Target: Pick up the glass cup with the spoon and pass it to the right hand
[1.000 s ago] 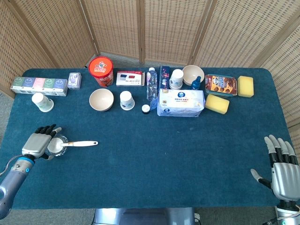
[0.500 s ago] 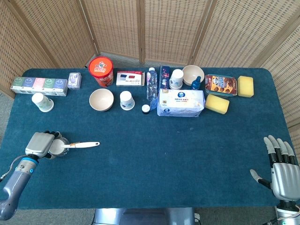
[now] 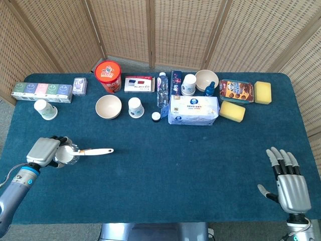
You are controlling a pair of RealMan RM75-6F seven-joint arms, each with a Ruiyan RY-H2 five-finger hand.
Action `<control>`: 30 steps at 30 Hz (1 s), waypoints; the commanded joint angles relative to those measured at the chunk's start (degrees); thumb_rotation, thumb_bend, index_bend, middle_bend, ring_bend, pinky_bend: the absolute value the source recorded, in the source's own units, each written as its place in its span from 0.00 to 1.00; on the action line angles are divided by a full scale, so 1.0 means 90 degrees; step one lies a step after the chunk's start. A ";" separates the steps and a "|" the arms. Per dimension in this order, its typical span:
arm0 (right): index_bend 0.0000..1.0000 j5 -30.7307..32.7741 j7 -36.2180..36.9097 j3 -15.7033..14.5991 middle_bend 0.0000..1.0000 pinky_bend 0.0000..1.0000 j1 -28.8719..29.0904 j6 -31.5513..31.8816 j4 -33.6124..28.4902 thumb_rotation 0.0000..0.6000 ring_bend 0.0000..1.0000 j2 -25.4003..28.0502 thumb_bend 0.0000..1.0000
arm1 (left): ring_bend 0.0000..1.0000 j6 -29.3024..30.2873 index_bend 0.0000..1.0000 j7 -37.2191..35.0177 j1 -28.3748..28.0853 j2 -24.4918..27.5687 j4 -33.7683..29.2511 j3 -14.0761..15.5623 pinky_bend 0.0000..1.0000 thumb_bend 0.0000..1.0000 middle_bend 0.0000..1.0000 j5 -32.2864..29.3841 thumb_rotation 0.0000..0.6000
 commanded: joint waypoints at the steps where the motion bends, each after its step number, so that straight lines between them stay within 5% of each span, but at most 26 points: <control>1: 0.00 -0.0062 -0.0120 -0.0023 0.00 0.00 0.0126 -0.0183 -0.0053 1.00 0.00 -0.0010 0.00 | 0.30 -0.0169 0.41 -0.0051 -0.0243 0.0235 -0.0452 -0.0197 0.49 0.01 0.35 -0.0070 1.00; 14: 0.00 -0.0111 -0.0250 0.0287 0.00 0.00 0.1237 -0.1631 -0.0796 1.00 0.00 0.0188 0.00 | 0.28 -0.0798 0.41 0.0990 -0.1401 -0.0104 -0.1352 -0.0758 0.49 0.01 0.35 -0.1401 1.00; 30: 0.00 0.0523 0.0938 0.0845 0.00 0.00 0.2471 -0.2970 0.0240 1.00 0.00 0.0088 0.00 | 0.28 -0.0478 0.41 0.2722 -0.3115 -0.2021 -0.0883 -0.0931 0.49 0.01 0.35 -0.3587 1.00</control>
